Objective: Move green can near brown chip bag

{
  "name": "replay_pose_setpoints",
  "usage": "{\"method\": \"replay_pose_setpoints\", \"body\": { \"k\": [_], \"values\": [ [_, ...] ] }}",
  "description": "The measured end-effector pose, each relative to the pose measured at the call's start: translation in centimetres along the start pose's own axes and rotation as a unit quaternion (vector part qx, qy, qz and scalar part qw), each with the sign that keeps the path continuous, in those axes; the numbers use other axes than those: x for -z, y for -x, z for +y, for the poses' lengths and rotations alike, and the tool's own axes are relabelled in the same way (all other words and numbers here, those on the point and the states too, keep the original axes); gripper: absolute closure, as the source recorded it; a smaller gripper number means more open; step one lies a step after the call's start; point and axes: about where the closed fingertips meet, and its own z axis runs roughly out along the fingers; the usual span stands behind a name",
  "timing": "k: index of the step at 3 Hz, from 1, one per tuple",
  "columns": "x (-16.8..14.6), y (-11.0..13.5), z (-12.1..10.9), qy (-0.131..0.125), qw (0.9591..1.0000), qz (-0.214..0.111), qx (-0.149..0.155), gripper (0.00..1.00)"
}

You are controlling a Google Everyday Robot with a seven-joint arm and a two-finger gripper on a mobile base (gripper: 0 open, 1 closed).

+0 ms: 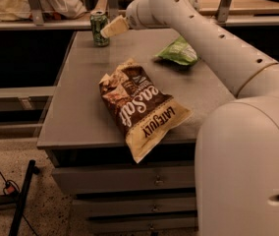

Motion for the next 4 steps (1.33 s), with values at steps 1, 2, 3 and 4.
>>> {"method": "replay_pose_setpoints", "body": {
  "k": [1,2,3,4],
  "values": [
    [-1.6,-0.3,0.1,0.010,0.9999,0.005,-0.013,0.00],
    [-3.3,-0.7,0.7,0.030,0.9995,0.007,-0.011,0.00],
    [-4.9,-1.0,1.2,0.050,0.9987,0.006,-0.007,0.00],
    [-6.3,-1.1,1.8,0.070,0.9975,-0.002,-0.005,0.00]
  ]
}}
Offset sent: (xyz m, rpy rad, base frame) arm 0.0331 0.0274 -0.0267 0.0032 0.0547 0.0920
